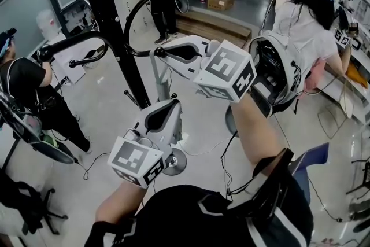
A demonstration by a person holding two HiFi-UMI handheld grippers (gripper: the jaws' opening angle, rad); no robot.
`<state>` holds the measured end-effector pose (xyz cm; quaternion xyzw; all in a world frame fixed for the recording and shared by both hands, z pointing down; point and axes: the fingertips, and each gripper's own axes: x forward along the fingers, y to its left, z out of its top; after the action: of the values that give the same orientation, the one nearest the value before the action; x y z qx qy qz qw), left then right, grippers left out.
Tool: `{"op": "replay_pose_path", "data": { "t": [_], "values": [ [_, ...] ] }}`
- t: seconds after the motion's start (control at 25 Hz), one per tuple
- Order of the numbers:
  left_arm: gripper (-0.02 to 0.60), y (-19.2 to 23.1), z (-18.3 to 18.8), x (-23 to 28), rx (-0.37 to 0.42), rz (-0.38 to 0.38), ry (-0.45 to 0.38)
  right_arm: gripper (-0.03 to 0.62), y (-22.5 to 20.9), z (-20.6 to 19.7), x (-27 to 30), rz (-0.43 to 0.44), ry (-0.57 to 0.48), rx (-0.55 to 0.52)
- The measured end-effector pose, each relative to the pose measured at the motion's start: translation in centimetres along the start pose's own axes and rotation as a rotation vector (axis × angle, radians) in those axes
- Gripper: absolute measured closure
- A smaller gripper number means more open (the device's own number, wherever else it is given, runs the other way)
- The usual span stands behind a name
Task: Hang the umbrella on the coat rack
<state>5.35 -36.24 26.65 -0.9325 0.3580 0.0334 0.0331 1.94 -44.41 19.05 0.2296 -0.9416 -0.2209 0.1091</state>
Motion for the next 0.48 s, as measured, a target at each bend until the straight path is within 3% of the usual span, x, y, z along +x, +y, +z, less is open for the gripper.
{"op": "replay_pose_path", "data": {
  "t": [0.48],
  "values": [
    [0.571,0.07,-0.42,-1.11,-0.002,0.035,0.014,0.586,0.29,0.03,-0.38,-0.089,-0.211,0.183]
  ]
}}
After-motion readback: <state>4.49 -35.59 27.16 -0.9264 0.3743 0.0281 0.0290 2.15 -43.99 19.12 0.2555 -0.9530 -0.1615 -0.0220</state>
